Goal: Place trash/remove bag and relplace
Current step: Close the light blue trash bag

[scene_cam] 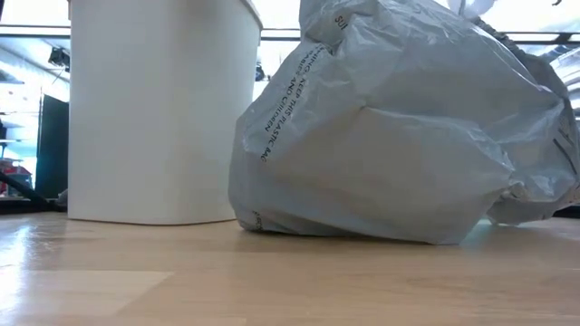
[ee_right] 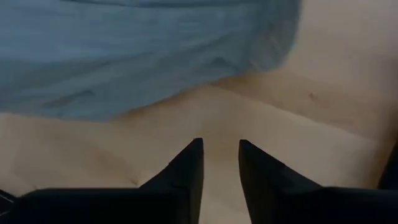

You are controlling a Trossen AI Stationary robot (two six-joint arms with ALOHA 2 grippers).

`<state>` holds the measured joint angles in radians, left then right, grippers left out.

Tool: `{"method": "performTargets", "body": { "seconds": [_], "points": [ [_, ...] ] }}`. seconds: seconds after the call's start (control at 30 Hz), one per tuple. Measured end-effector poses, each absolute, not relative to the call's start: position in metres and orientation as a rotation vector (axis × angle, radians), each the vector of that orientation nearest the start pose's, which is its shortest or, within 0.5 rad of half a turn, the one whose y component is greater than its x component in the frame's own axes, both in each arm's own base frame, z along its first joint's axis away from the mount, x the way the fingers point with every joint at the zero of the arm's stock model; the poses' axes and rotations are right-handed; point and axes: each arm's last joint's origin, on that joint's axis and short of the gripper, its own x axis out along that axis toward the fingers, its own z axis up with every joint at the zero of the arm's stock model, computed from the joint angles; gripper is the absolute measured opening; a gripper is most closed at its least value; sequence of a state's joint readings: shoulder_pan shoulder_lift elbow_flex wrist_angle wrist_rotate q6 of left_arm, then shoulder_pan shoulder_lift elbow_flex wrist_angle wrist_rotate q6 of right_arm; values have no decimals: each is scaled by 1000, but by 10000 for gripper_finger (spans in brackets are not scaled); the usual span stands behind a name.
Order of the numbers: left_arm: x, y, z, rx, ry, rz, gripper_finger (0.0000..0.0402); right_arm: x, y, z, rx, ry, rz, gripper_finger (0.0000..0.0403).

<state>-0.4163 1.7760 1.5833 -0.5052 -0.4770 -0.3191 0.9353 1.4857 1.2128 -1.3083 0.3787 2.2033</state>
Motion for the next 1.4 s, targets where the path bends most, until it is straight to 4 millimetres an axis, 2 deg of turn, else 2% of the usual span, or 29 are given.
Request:
{"method": "performTargets", "body": {
  "seconds": [0.17, 0.47, 0.57, 0.67, 0.77, 0.83, 0.97, 1.13, 1.2, 1.3, 1.4],
  "points": [
    [372, -148, 317, -30, 567, 153, 5, 151, 197, 256, 897, 1022, -918, 118],
    [373, -148, 318, -11, 560, 145, 5, 161, 175, 238, 801, 870, -1001, 132],
    [373, -148, 318, -10, 560, 144, 5, 163, 163, 224, 792, 910, -1077, 130],
    [373, -148, 318, -10, 560, 144, 5, 166, 155, 208, 837, 964, -1129, 113],
    [372, -148, 318, -6, 562, 143, 5, 169, 155, 201, 871, 973, -1107, 47],
    [372, -148, 318, 4, 563, 140, 5, 173, 156, 205, 877, 985, -1082, 14],
    [372, -148, 318, 16, 563, 136, 5, 179, 160, 233, 832, 1039, -1034, 2],
    [373, -149, 319, 8, 548, 134, 5, 179, 156, 296, 741, 1029, -1039, 0],
    [374, -149, 321, 1, 532, 133, 5, 182, 155, 318, 767, 983, -980, 0],
    [376, -149, 323, 13, 508, 124, 5, 184, 154, 324, 721, 939, -898, 4],
    [377, -149, 324, 30, 502, 119, 5, 187, 160, 305, 703, 1004, -920, 23]
  ]
}}
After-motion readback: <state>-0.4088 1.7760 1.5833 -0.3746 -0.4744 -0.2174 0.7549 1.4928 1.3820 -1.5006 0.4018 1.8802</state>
